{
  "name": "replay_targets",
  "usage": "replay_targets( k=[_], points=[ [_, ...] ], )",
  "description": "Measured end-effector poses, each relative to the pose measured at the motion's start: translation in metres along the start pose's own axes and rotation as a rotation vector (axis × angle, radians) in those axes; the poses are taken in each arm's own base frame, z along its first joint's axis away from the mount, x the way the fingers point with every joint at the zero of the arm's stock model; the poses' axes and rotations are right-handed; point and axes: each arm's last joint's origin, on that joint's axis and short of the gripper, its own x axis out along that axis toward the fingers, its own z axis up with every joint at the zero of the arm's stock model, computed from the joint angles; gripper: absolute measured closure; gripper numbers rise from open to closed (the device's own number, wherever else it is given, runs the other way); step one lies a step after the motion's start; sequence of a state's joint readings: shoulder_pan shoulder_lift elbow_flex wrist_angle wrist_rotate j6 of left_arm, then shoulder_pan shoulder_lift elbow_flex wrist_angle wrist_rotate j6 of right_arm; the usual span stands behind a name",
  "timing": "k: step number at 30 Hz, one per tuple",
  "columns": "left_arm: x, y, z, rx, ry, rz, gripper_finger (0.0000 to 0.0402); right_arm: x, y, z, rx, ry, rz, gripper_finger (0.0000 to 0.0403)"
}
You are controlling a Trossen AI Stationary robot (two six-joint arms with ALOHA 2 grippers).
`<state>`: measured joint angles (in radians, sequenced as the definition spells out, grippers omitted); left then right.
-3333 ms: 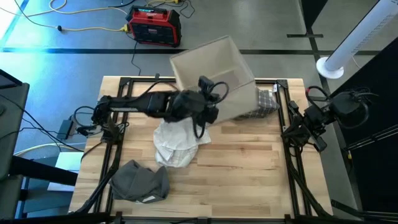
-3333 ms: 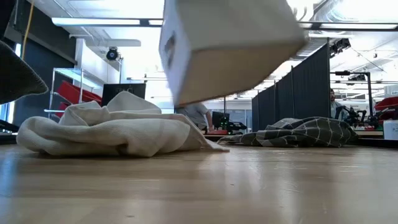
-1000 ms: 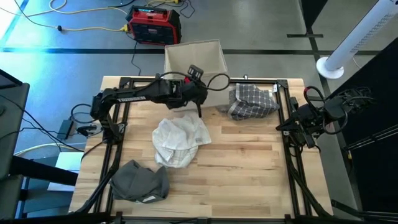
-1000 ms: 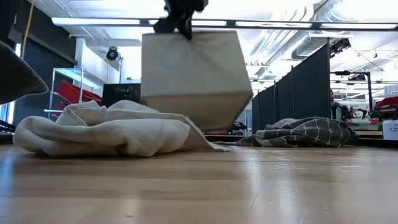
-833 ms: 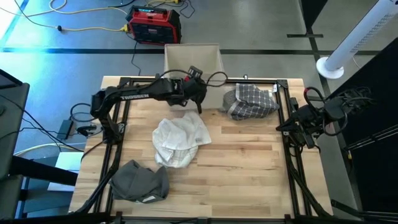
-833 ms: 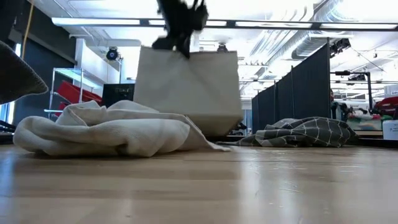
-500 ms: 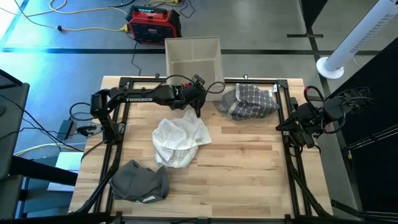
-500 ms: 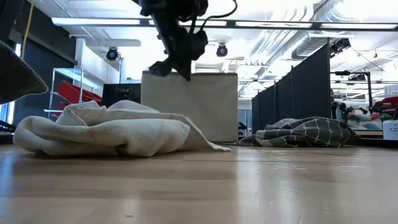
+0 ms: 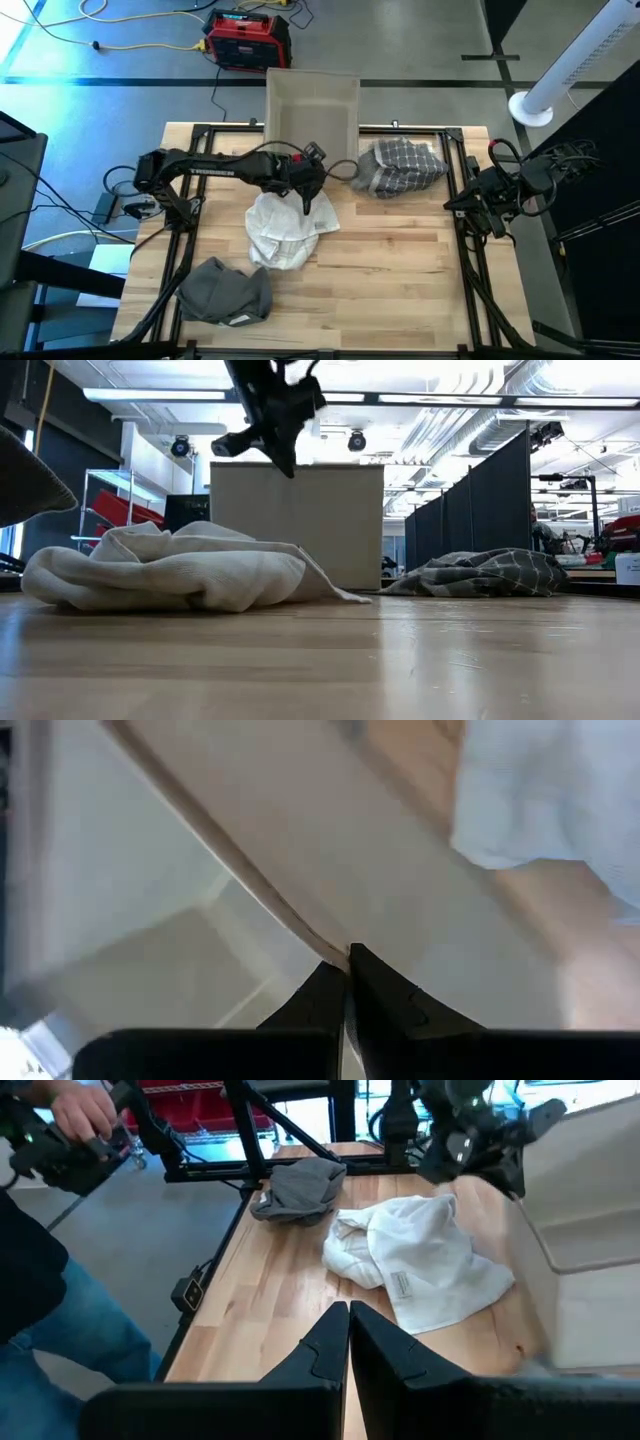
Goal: Fold towel
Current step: Move the laundry organizer to the top center of the table
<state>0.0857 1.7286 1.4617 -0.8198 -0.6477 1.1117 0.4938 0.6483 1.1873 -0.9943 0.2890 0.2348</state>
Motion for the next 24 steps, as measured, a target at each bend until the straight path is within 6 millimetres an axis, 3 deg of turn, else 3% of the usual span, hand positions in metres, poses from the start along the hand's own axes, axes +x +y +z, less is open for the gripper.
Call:
replay_targets(
  k=[12,24],
  points=[
    [-0.0034,0.0023,-0.0046,-0.101,-0.019,0.012,0.0386,0.0,-0.0002,-0.0007,0.0,0.007,-0.002,0.0402],
    [-0.0056,0.0009,-0.0013,-0.131,-0.024,0.018,0.0277,0.0,-0.0002,-0.001,0.014,0.011,-0.001,0.0402]
  ],
)
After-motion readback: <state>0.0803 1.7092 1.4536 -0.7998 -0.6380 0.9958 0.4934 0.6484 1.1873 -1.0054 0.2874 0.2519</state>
